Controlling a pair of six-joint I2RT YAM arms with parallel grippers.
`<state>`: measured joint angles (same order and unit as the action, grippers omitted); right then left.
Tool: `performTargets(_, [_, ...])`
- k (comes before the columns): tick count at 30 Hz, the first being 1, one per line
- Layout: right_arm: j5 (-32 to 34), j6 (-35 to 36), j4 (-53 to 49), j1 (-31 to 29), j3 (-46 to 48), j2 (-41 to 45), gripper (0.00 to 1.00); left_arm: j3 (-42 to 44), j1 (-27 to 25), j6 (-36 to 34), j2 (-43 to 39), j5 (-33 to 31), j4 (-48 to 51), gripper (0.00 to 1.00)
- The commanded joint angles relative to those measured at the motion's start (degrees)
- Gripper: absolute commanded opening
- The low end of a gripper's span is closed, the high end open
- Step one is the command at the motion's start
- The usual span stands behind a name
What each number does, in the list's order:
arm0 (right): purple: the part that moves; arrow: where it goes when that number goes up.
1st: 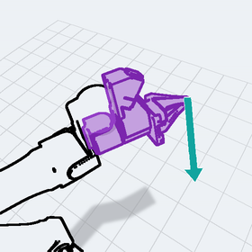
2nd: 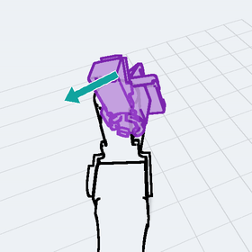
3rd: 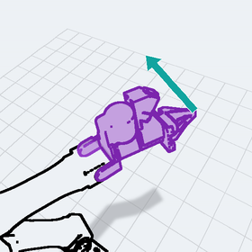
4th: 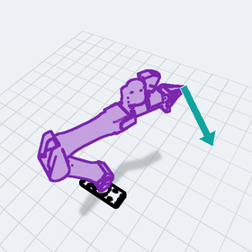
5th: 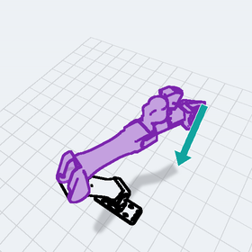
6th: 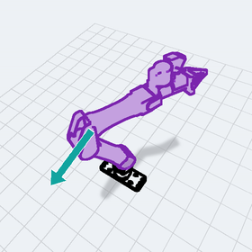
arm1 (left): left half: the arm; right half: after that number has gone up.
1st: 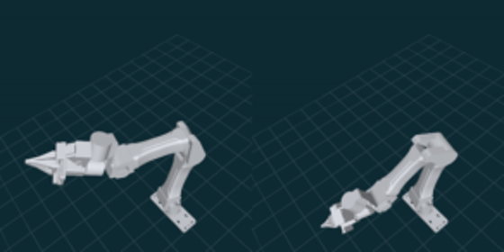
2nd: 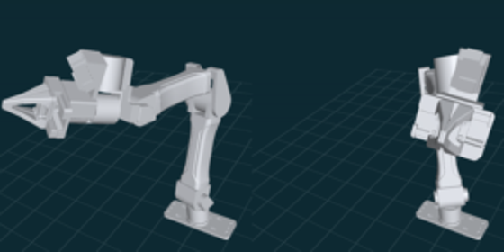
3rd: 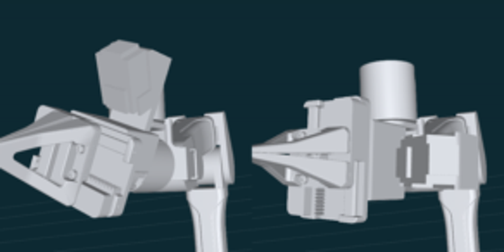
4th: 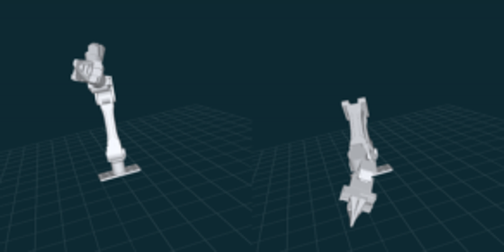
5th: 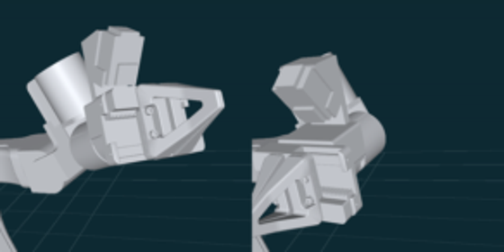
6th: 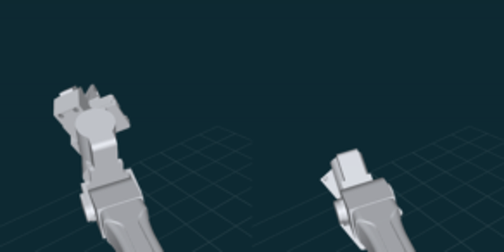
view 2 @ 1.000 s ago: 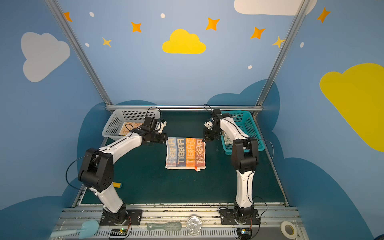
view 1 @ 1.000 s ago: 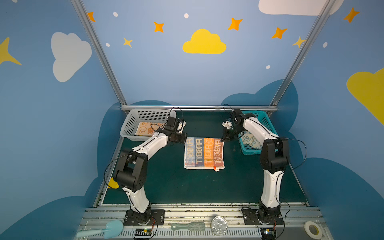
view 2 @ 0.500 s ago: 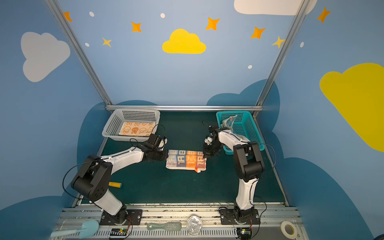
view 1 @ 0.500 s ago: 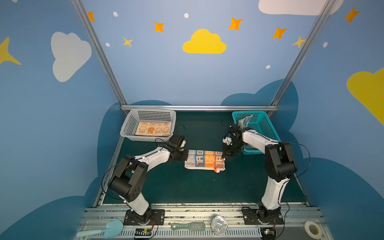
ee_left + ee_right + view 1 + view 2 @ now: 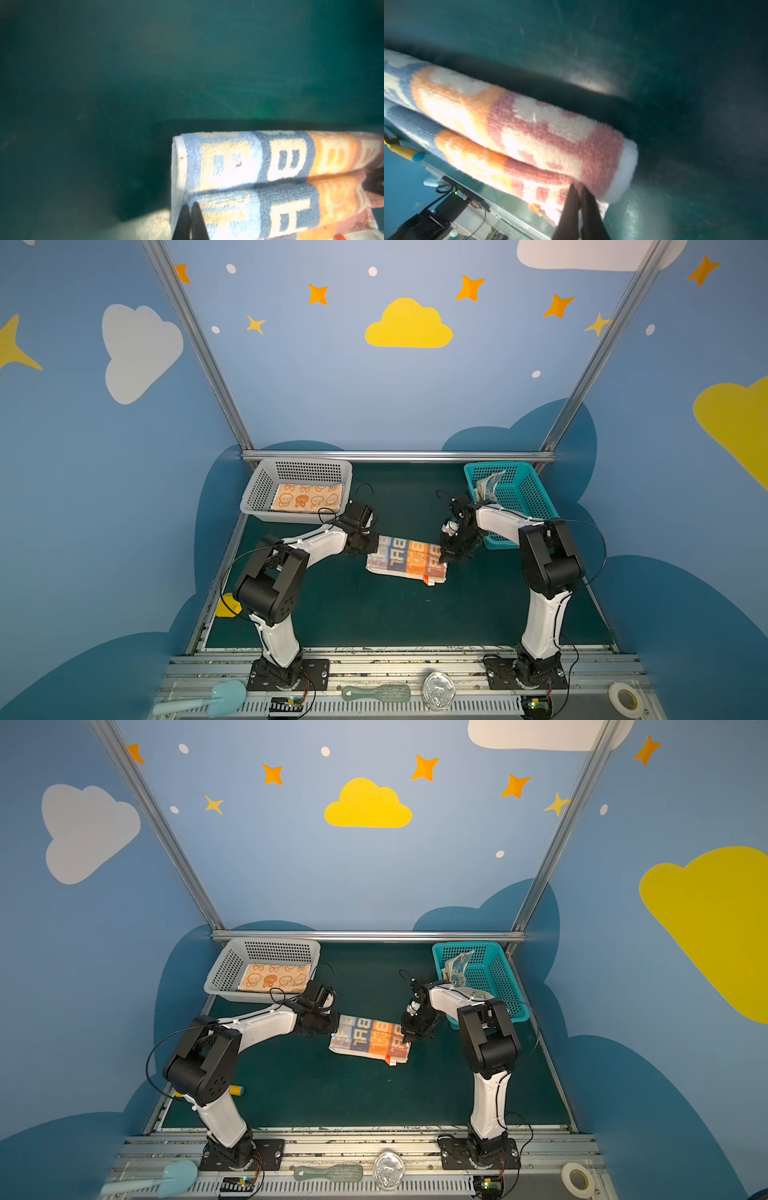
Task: Fold and stack the towels
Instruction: 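Fold the pinched edge toward the robot over the towel with both grippers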
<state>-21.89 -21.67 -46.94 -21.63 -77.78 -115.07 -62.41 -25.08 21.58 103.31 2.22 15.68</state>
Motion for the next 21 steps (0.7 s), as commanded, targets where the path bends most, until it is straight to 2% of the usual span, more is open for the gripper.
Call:
performTargets(1, [5.83, 0.42, -1.1, 0.84, -3.86, -4.79, 0.0, -3.21, 0.99, -0.58, 1.9, -1.26, 2.28, 0.03])
performTargets(6, [5.81, 1.62, -4.49, 1.67, -9.62, -5.03, 0.01, -6.91, 1.78, -1.41, 2.65, -0.65, 3.8, 0.03])
performTargets(10, [5.89, 2.1, -6.64, 1.76, -11.34, -2.08, 0.02, -8.49, 1.94, -2.06, 1.27, -0.55, 5.06, 0.03])
performTargets(21, [5.99, 1.29, -3.3, -0.08, -3.58, 2.6, 0.04, -2.11, 1.7, -0.38, -3.55, 0.25, 1.98, 0.03])
